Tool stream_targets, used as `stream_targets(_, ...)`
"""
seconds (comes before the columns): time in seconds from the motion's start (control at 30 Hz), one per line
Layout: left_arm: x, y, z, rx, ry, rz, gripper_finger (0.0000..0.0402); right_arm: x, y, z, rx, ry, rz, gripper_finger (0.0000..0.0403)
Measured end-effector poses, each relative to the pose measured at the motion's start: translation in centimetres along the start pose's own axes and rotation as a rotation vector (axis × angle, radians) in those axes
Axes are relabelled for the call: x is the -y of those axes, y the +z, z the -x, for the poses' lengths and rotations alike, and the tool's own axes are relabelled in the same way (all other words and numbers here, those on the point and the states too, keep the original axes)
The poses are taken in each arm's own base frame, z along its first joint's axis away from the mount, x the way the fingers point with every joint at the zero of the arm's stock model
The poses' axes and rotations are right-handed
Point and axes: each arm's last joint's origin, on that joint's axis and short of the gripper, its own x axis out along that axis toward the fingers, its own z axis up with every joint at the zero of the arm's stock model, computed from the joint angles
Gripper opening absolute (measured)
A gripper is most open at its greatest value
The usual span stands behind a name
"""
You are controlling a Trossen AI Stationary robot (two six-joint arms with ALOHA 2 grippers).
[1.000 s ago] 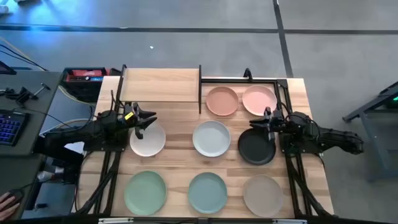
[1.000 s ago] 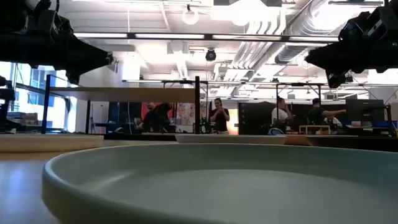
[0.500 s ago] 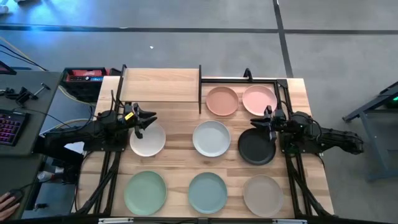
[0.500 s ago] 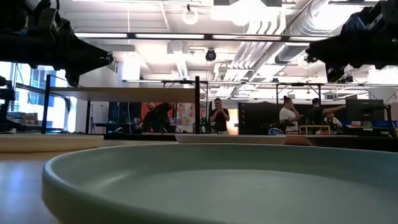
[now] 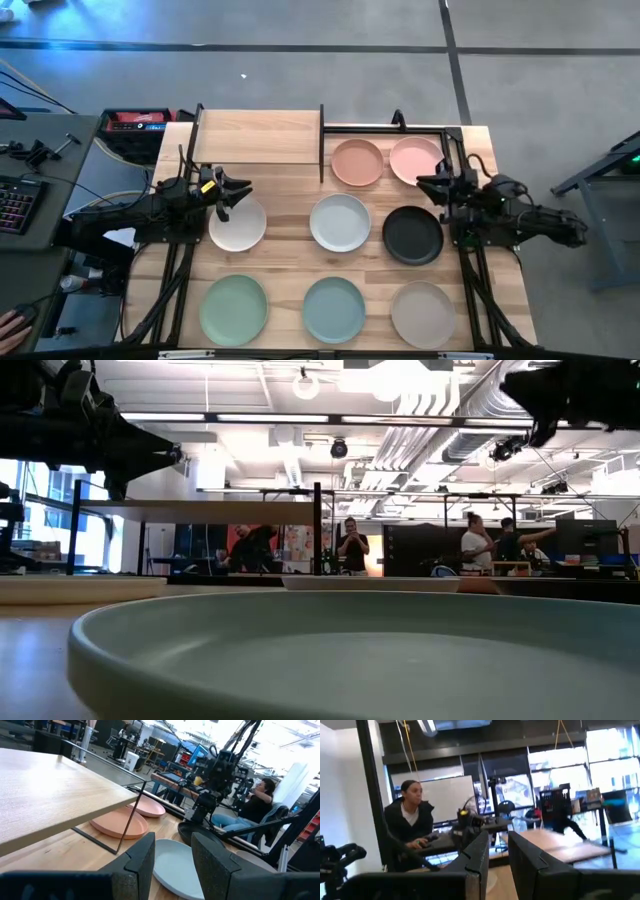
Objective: Place and stack plates onto a shelf
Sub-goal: Put the light blue plate on the shelf
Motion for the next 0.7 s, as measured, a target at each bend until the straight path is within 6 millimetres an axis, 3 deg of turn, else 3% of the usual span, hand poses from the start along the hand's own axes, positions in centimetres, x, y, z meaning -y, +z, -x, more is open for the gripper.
stream_targets(0.13,0.0,0.0,0.0,0.003,0.005,0.001,0.0120,-0.4,2.6,-0.9,0.004,0.000,0.013,0.0058)
stream_targets(0.33,0.1,0.5,0.0,0.061,0.015,0.045,0.0120,-0.6,4.7,-3.9,-0.204,-0.032,-0.001,0.0058)
stream_targets(0.7,0.1,0.5,0.0,0.057,0.018,0.014,0.0120,-0.8,5.9,-11.1,-0.514,0.046,-0.085,0.0058)
